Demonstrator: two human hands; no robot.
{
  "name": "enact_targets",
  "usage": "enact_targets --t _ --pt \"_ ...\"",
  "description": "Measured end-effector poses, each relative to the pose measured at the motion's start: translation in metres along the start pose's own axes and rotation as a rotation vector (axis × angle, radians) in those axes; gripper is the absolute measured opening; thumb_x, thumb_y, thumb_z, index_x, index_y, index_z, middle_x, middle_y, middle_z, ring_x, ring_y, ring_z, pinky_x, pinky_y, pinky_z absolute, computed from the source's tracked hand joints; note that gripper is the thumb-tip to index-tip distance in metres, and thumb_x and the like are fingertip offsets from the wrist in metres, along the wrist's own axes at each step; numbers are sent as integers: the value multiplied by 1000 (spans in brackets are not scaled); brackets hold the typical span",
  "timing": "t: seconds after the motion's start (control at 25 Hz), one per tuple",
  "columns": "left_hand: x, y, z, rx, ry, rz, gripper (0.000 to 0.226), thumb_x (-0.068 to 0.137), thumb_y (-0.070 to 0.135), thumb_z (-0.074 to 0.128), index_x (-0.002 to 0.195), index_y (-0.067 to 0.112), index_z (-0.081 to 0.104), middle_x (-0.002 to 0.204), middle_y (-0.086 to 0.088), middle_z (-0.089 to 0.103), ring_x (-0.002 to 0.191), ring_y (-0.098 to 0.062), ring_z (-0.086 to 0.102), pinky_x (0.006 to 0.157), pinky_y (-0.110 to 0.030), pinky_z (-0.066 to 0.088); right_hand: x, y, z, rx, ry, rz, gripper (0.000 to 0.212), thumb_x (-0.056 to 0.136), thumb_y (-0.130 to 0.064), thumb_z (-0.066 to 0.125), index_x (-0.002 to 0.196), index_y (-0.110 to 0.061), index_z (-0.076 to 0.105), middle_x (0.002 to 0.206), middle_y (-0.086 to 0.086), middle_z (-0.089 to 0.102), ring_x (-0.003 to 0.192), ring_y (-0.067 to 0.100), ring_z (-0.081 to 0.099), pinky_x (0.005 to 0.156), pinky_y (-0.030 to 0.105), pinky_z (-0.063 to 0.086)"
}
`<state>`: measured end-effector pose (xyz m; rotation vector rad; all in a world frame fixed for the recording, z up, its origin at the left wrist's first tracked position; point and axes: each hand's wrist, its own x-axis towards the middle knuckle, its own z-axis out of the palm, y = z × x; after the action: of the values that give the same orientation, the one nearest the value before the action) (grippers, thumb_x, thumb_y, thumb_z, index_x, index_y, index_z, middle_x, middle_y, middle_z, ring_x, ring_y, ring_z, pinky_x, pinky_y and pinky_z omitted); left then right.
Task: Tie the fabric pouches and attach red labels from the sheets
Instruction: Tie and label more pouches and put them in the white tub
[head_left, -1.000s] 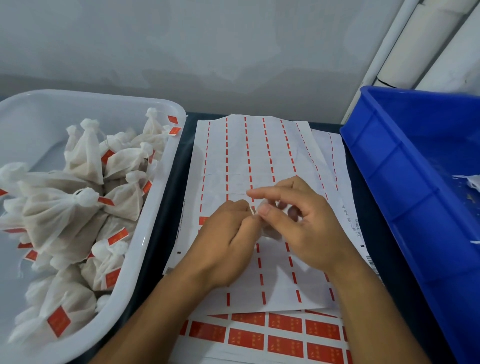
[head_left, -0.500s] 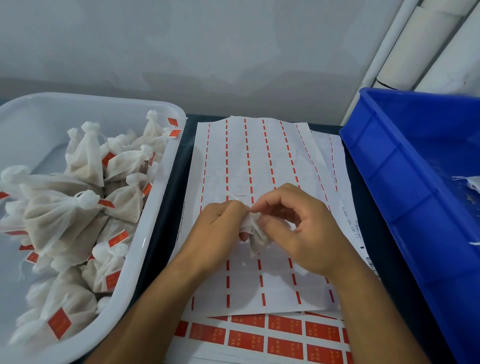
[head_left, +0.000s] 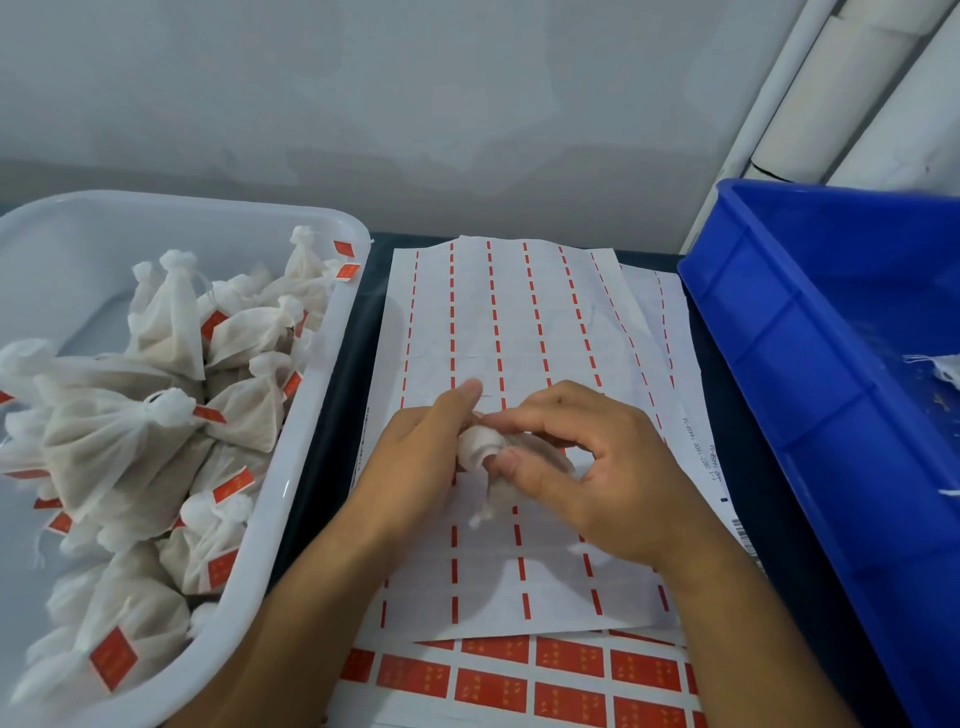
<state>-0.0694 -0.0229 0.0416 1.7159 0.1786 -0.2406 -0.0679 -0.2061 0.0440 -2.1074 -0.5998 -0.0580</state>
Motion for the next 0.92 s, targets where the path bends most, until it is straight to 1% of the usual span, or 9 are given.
enact_targets --t 0.08,0.16,0.32,0.44,0.52,0.64,0.68,0.76,0.92 --pt "2 -1 -2 17 -42 -51 62 88 73 33 84 34 82 94 9 79 93 -7 73 97 -43 48 0 0 -2 5 -6 11 28 92 -42 70 119 -37 72 107 -25 63 109 6 61 87 14 50" --pt "3 -2 -3 27 -90 -72 72 88 76 26 90 31 83 101 8 79 104 -13 71 107 -49 44 0 1 -3 26 -11 29 22 91 -37 71 113 -36 72 105 -24 61 108 7 61 86 16 52" --pt "2 -2 -3 15 -153 -23 73 90 72 28 98 25 82 112 5 77 111 -18 69 111 -53 41 0 2 -3 1 0 52 17 91 -39 71 108 -37 68 103 -24 59 107 5 60 85 12 50" --pt "2 -3 -5 -10 -163 17 64 84 73 40 109 29 79 115 5 76 112 -18 69 110 -54 43 2 0 -1 56 70 66 16 90 -45 68 102 -34 70 98 -20 62 100 8 62 80 17 53" --pt "0 -2 -4 11 -218 121 45 87 66 52 108 35 78 113 9 75 110 -15 69 104 -47 49 4 0 0 137 159 109 17 89 -42 67 96 -27 73 92 -15 64 92 13 64 75 24 56" --pt "-6 4 2 15 -230 251 19 92 49 67 100 38 80 107 11 75 106 -8 68 90 -28 50 7 0 3 253 253 174 11 89 -28 68 92 -20 74 91 -5 67 86 21 68 75 47 59" --pt "-7 5 5 -3 -189 270 19 89 47 68 99 37 80 106 12 75 105 -8 69 87 -26 52 7 -1 4 266 271 188 11 89 -29 68 91 -20 75 91 -4 68 86 21 69 75 47 59" --pt "-6 3 8 -32 -106 286 21 83 47 68 96 35 81 104 12 73 103 -7 68 79 -20 55 8 -3 7 264 301 209 11 90 -32 68 90 -24 75 90 -7 70 89 17 69 77 40 61" --pt "-5 1 14 -52 29 323 21 80 46 70 88 31 82 99 13 72 100 -7 68 78 -8 51 10 -6 8 349 298 276 11 98 -28 68 91 -29 77 90 -9 74 92 14 71 81 32 62"
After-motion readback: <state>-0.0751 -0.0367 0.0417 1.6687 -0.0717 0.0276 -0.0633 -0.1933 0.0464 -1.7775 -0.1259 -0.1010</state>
